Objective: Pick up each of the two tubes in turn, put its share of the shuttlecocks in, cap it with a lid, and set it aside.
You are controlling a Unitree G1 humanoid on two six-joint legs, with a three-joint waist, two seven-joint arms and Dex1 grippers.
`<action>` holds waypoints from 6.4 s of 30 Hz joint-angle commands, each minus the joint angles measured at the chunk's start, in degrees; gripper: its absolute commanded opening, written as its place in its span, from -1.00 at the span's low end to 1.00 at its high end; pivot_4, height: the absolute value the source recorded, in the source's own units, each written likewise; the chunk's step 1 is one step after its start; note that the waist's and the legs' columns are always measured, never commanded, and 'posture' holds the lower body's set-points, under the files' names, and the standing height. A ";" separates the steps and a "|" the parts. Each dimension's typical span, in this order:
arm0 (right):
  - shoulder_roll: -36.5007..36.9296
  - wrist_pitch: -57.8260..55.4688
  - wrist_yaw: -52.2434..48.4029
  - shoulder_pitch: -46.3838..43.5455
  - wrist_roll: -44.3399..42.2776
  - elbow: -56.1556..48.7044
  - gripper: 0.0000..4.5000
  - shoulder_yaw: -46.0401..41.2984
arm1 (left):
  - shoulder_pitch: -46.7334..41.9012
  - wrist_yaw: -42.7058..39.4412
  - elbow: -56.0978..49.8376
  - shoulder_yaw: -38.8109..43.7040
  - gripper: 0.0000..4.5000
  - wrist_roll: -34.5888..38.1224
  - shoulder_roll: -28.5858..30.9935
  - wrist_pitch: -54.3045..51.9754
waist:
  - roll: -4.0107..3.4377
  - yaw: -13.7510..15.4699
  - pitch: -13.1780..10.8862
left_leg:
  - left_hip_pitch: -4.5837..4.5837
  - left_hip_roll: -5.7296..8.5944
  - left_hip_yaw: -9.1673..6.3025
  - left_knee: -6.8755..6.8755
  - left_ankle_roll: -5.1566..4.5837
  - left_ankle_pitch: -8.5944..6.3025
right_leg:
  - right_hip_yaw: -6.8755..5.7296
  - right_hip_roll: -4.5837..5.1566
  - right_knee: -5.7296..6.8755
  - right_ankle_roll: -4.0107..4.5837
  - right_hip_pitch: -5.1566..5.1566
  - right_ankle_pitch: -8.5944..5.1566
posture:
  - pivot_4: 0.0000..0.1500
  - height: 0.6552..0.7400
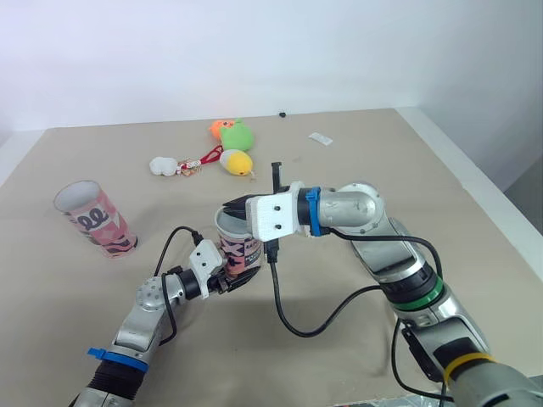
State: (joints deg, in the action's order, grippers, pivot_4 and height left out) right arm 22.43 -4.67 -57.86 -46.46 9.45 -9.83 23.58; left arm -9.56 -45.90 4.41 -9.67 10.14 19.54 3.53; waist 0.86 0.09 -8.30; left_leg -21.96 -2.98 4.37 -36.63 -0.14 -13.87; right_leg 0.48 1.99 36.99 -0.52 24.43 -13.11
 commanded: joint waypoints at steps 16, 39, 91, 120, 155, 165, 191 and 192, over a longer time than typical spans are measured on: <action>3.33 -15.78 -9.66 -21.27 -16.55 5.11 0.48 -10.08 | 0.67 -0.25 4.19 -1.98 0.33 -2.27 0.25 -1.21 | 0.08 0.41 -0.16 | -0.55 0.11 0.04 -0.01 -0.04 0.07 | -0.20 0.28 -0.09 0.01 0.09 -0.09 | 1.00 1.00; 13.05 -21.48 -19.74 -10.93 -4.17 -2.50 -0.99 14.30 | 0.42 -0.35 5.44 -2.41 0.33 -2.39 0.08 -0.24 | -0.26 0.30 0.63 | -0.27 0.20 -0.06 0.09 0.00 0.04 | -0.43 0.46 -0.43 -0.17 -0.10 -0.20 | 1.00 1.00; -0.39 -5.00 8.04 33.44 -19.57 -1.52 0.98 -7.17 | -0.10 -20.01 -16.10 5.61 1.00 18.19 21.29 -26.79 | 0.95 -1.30 -0.86 | -1.29 -0.32 -0.48 -0.03 0.39 -0.11 | -0.32 -0.61 -0.05 -0.05 0.58 -0.47 | 1.00 1.00; -3.81 -10.57 10.87 28.36 -23.83 -5.27 0.68 -11.83 | -9.10 -14.72 -20.47 16.41 1.00 26.14 21.88 -34.39 | 0.98 -1.19 -0.88 | -1.38 -0.43 -0.49 -0.93 0.51 -0.04 | -0.27 -0.70 0.49 -0.03 0.56 -0.12 | 1.00 1.00; 0.60 -11.93 49.60 43.40 -28.13 18.41 0.98 -60.84 | -22.51 -5.02 -17.93 -0.73 1.00 20.21 -1.65 -29.24 | 0.65 -1.44 -0.58 | -0.92 0.45 -0.65 -1.00 0.17 0.22 | 1.33 -0.92 0.20 -0.88 -0.26 0.32 | 1.00 1.00; -0.98 -11.16 50.10 50.52 -31.54 6.59 0.98 -61.84 | -22.65 -5.87 -16.41 -1.05 1.00 19.59 -1.41 -28.47 | 0.63 -1.36 -0.57 | -1.02 0.48 -0.73 -1.00 0.16 0.21 | 1.49 -0.91 0.09 -1.00 -0.22 0.27 | 1.00 1.00; 9.64 -18.83 22.26 34.87 -37.36 -22.58 0.98 -18.38 | 19.23 31.15 -35.29 18.61 1.00 1.43 -7.05 -15.13 | 1.10 -1.80 -0.72 | -0.79 0.46 -0.51 -0.96 0.09 0.12 | 2.13 -0.84 0.03 -1.18 -0.17 0.43 | 1.00 1.00; 9.27 -17.86 20.64 33.75 -37.24 -21.58 0.98 -17.48 | 20.88 33.41 -35.76 19.83 1.00 0.99 -8.68 -14.71 | 1.12 -1.55 -0.72 | -0.83 0.48 -0.48 -0.96 0.08 0.11 | 2.13 -0.83 0.02 -1.19 -0.12 0.44 | 1.00 1.00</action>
State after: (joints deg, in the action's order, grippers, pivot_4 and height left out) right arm 31.87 -25.12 -34.90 -11.48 -28.28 -31.36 5.71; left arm 10.59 -16.15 -28.43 7.95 12.23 11.67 -13.01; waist 1.98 -1.46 -9.02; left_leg -22.83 -2.47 3.88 -37.59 -0.06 -13.77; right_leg 2.59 1.21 36.99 -1.76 24.35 -12.69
